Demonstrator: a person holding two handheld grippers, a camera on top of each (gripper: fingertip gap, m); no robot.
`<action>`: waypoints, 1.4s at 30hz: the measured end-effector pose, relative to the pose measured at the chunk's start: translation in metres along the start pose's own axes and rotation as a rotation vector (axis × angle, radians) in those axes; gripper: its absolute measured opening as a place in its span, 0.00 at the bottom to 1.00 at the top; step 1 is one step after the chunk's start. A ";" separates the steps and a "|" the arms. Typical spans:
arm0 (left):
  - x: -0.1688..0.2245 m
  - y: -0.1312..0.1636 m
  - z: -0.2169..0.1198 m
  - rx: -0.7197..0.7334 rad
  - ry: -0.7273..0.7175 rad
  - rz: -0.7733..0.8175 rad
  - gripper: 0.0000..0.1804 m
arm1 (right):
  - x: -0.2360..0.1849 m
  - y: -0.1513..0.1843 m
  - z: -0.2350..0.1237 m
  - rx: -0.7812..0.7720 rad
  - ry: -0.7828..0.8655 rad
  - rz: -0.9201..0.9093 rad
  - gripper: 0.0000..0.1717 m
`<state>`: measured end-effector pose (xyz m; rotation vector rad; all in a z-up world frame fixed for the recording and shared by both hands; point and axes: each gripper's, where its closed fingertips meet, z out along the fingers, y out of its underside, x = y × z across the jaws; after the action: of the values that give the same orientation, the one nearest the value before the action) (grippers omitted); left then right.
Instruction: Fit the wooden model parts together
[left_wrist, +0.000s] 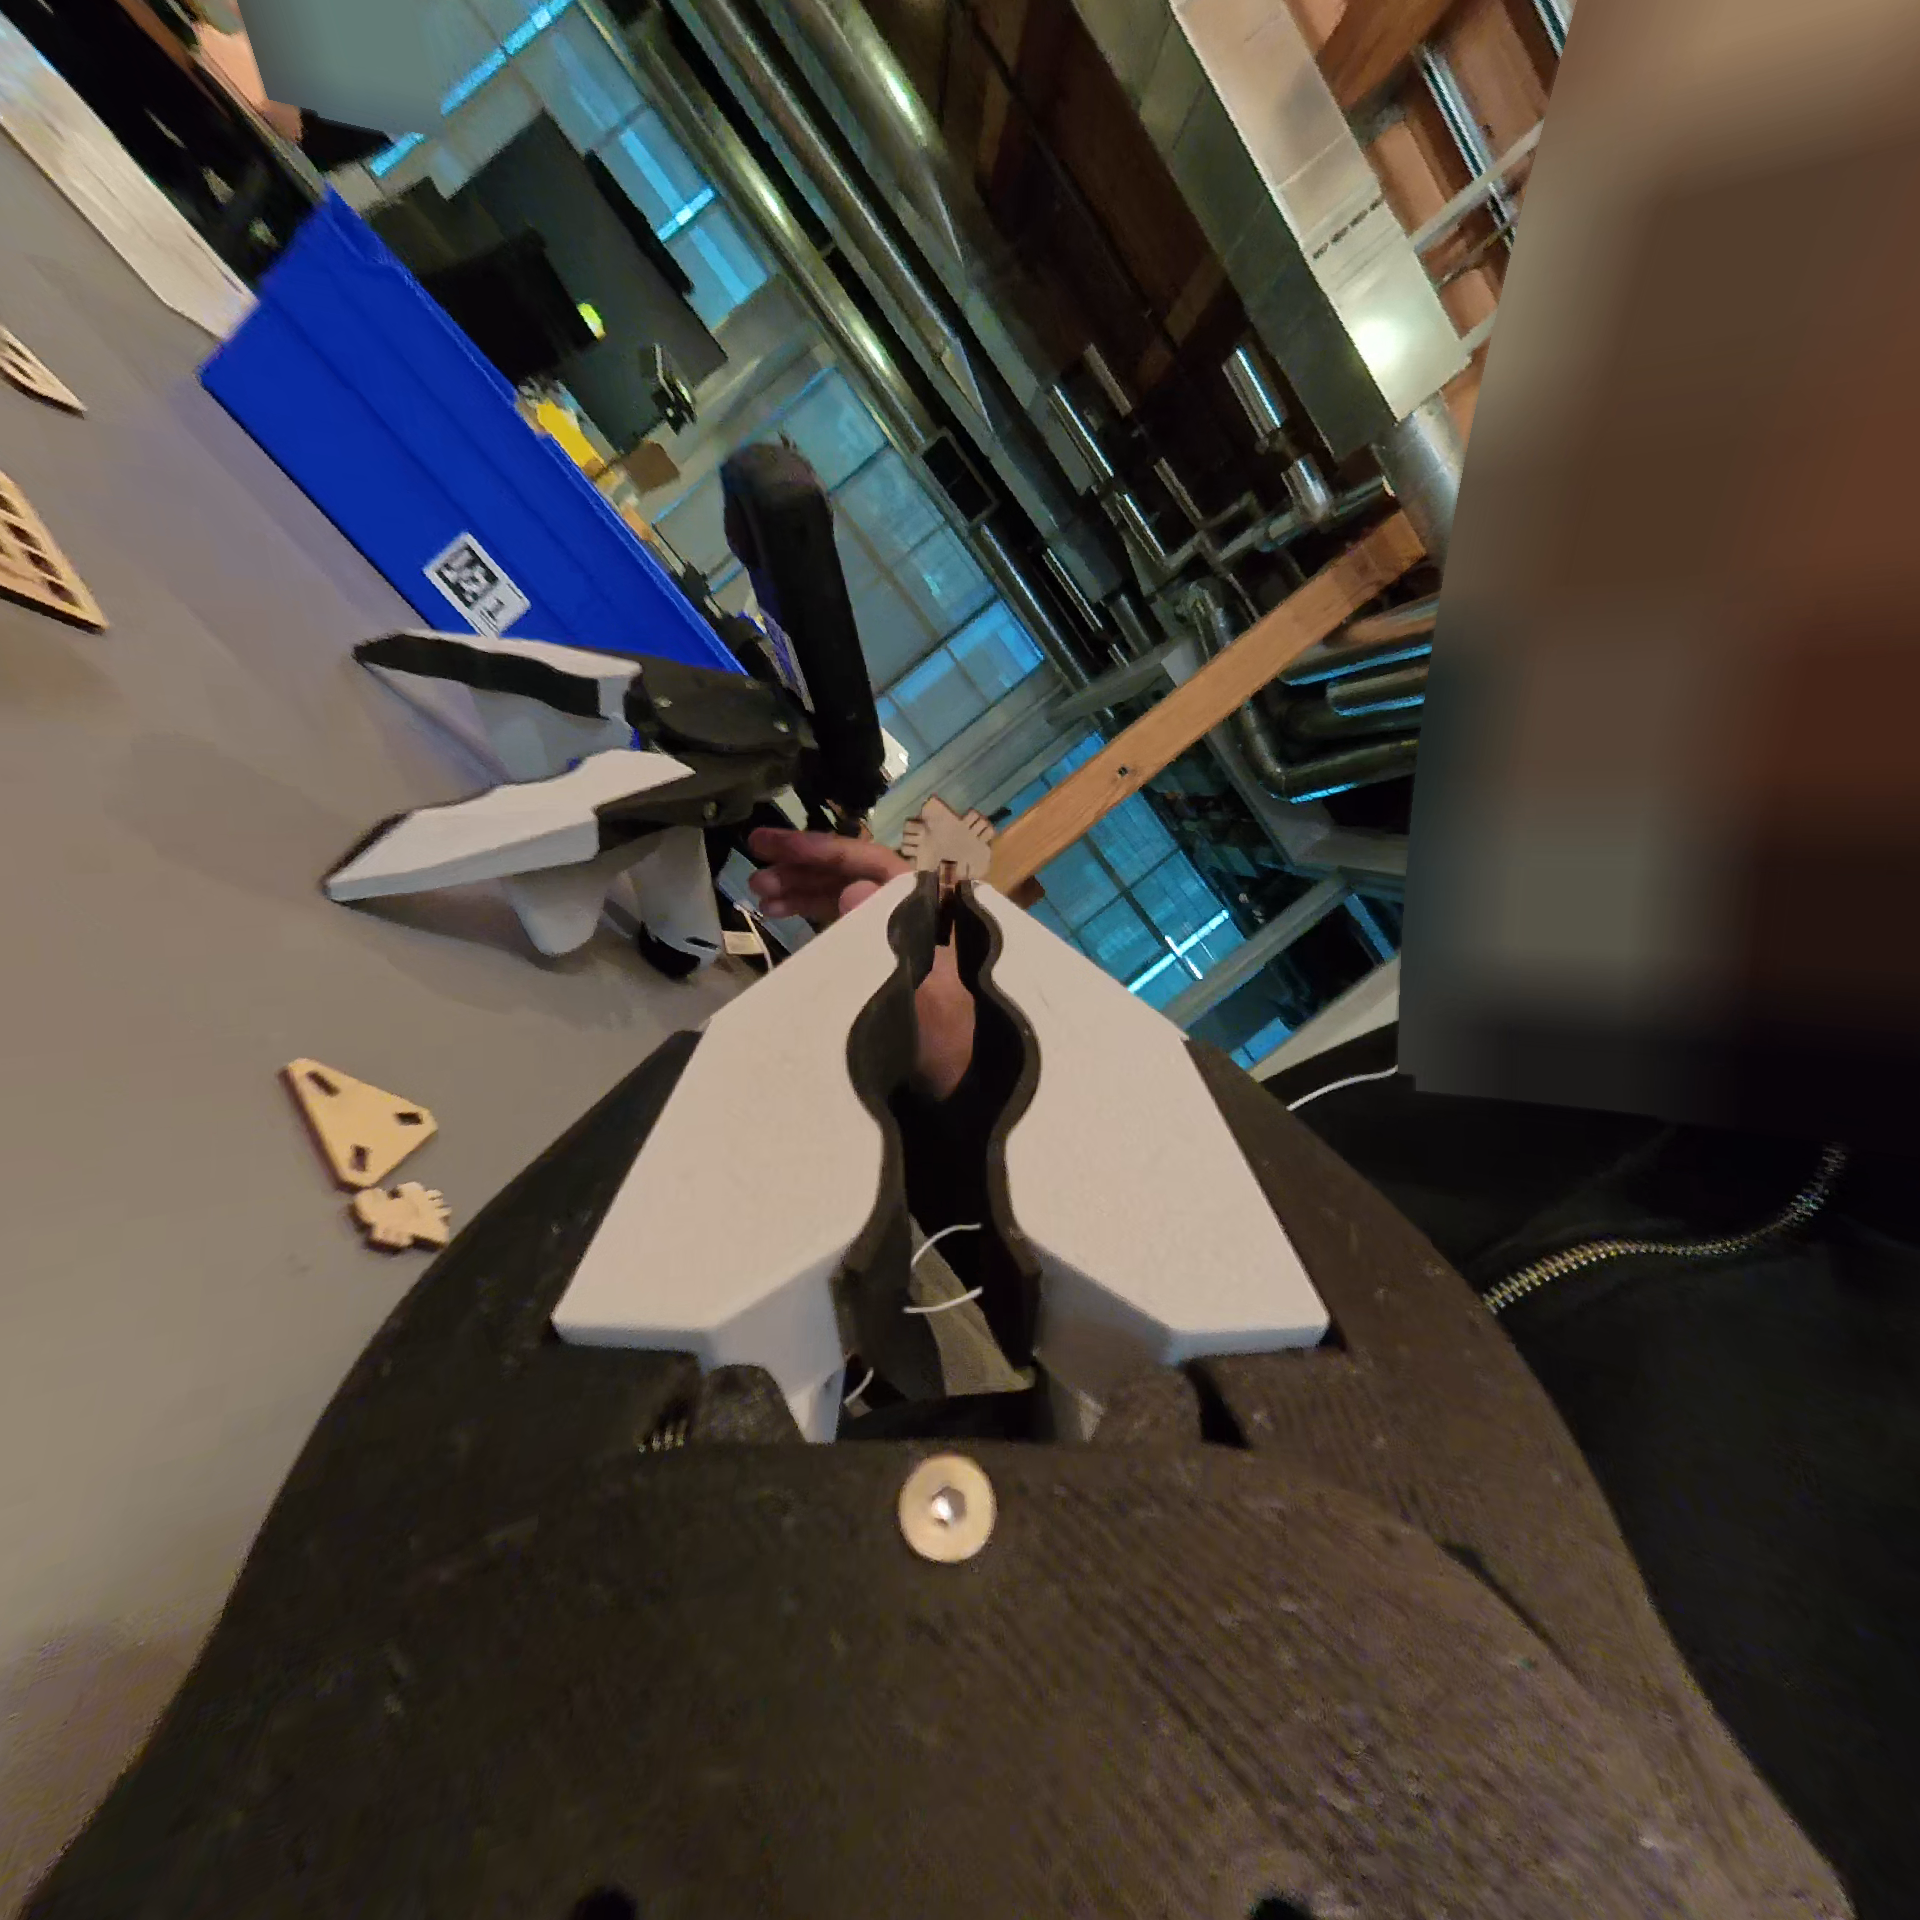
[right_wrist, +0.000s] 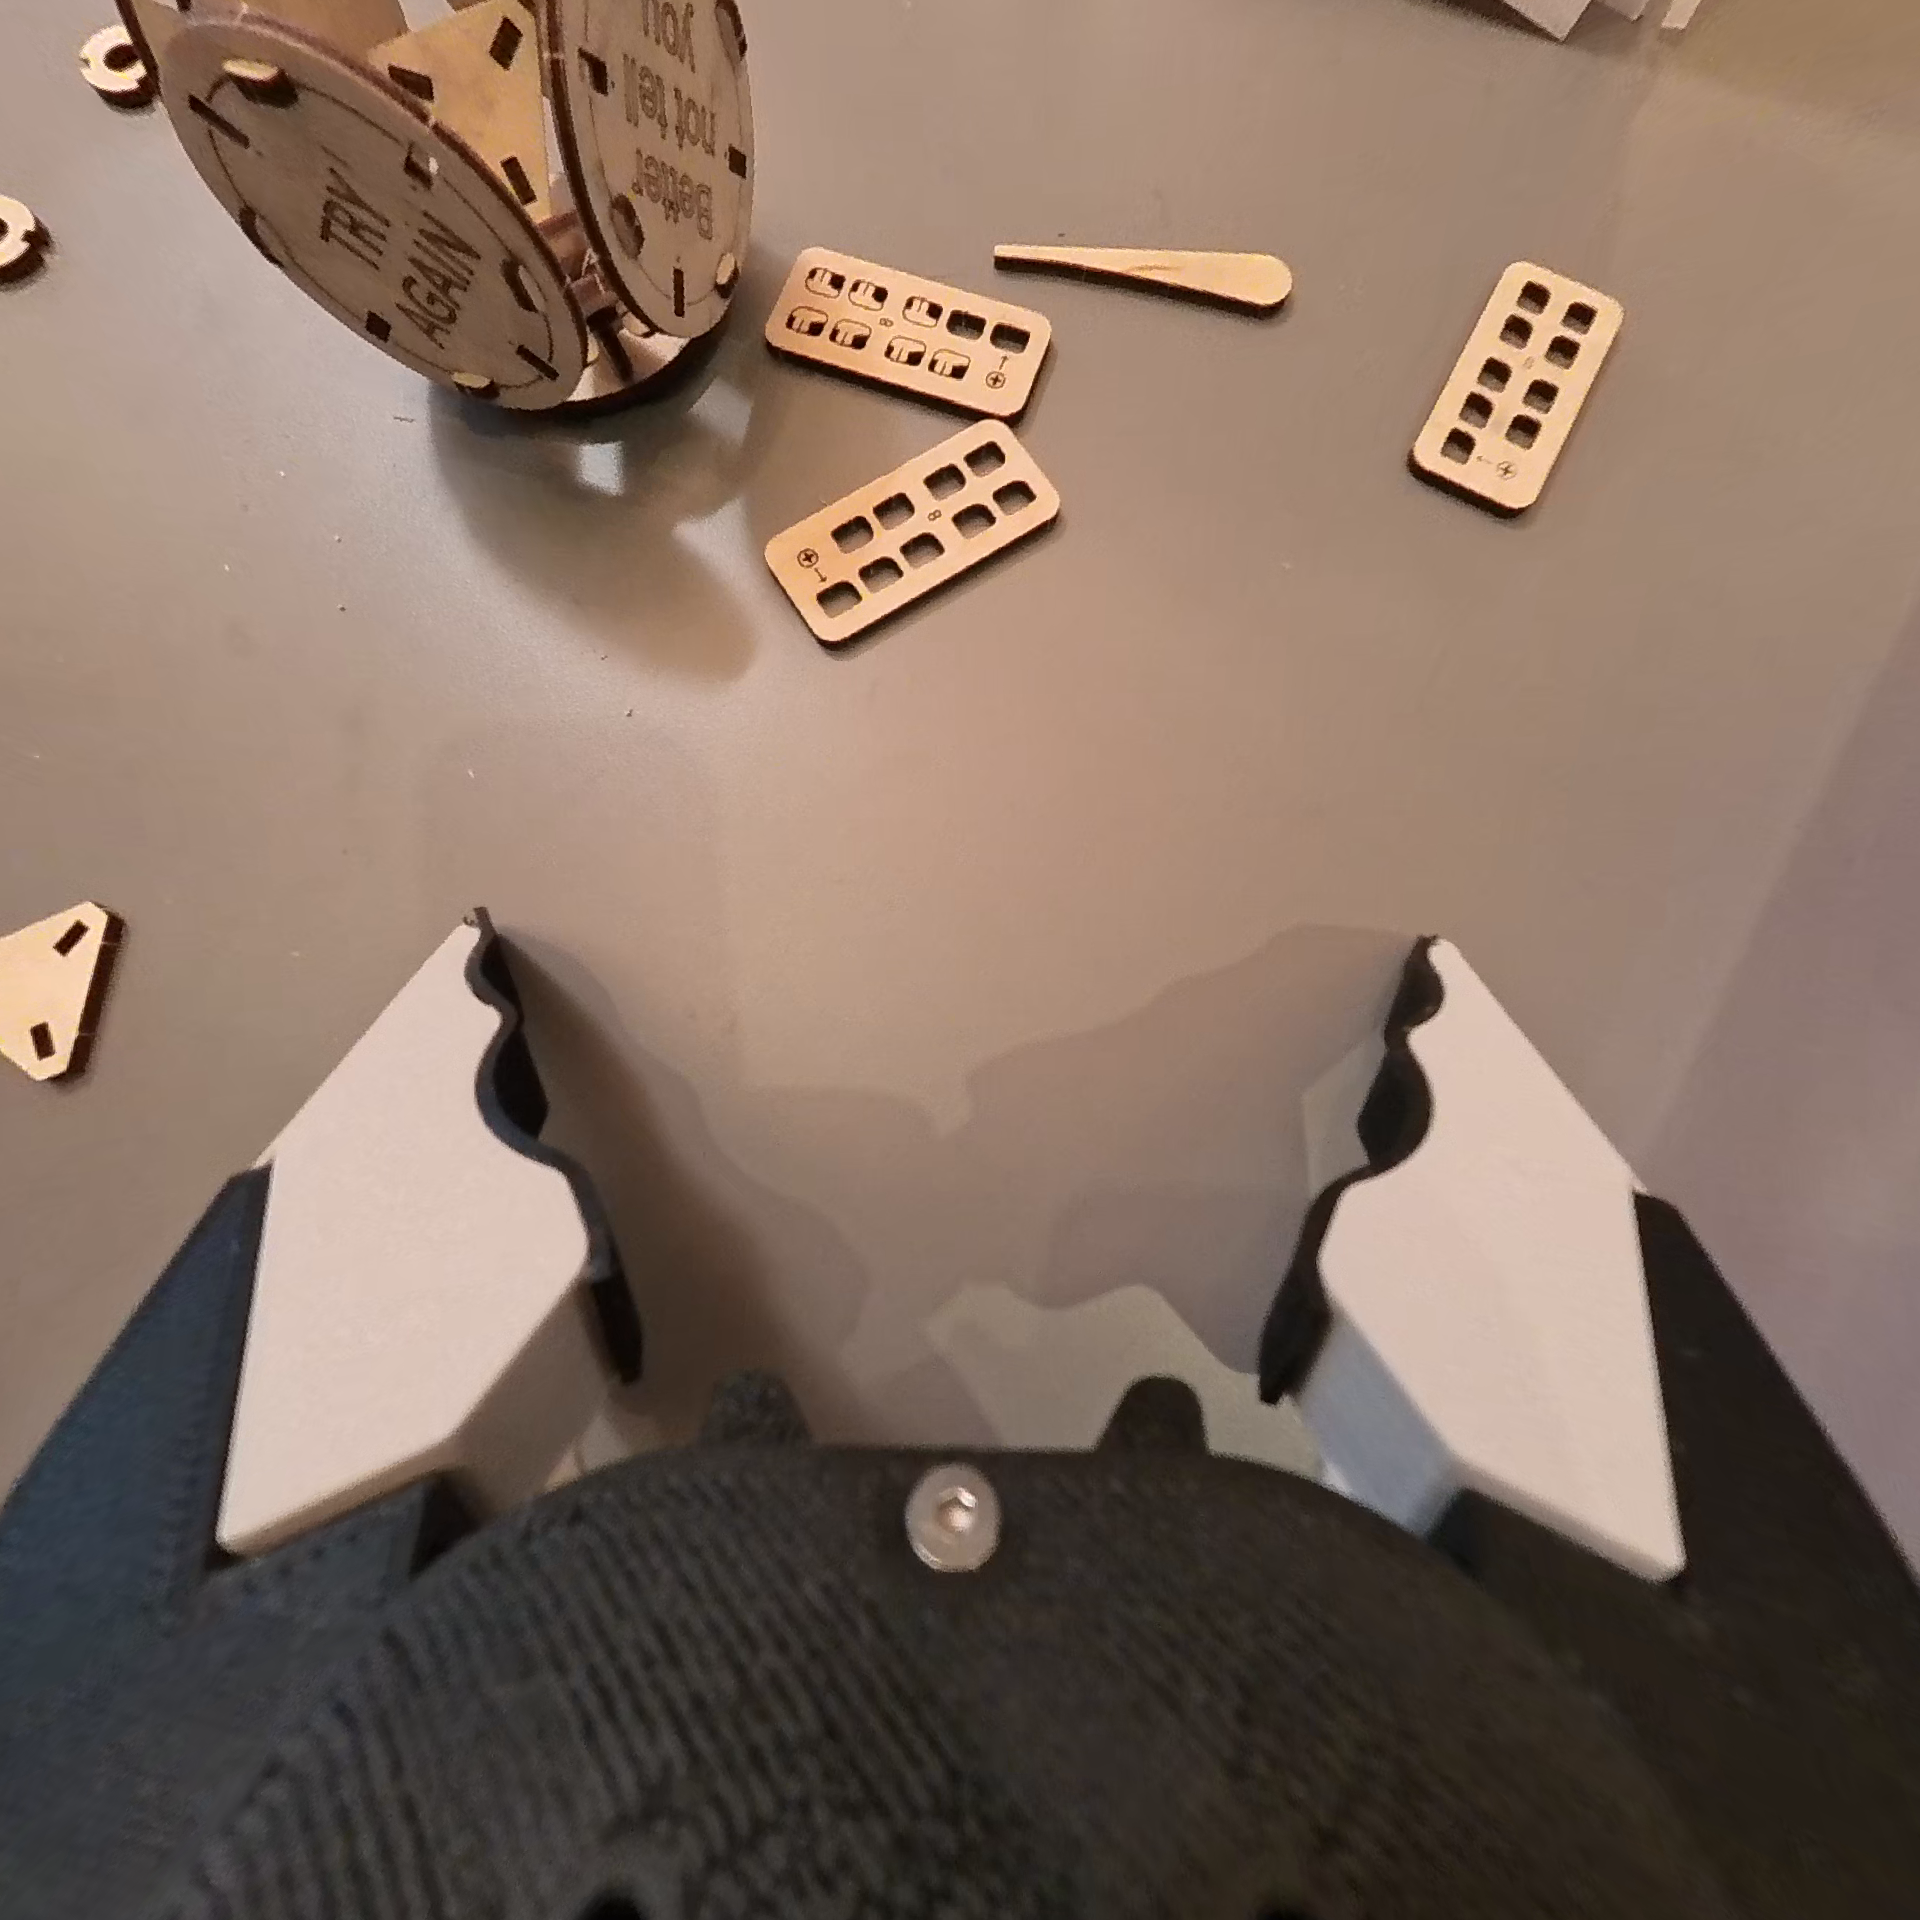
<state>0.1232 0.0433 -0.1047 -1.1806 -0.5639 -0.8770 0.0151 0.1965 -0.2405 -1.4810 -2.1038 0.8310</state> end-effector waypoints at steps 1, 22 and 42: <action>-0.001 -0.004 -0.004 0.014 -0.007 0.003 0.00 | 0.000 0.000 0.000 0.000 0.000 0.000 0.93; 0.017 -0.015 -0.031 0.038 0.119 0.373 0.00 | -0.112 -0.085 -0.124 1.092 -0.009 -0.620 0.09; 0.024 -0.019 -0.035 0.143 0.043 0.584 0.00 | -0.196 -0.077 -0.160 1.112 -0.994 -0.036 0.04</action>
<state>0.1188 0.0004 -0.0860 -1.1074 -0.2172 -0.3544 0.1321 0.0288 -0.0734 -0.4002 -1.5248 2.5038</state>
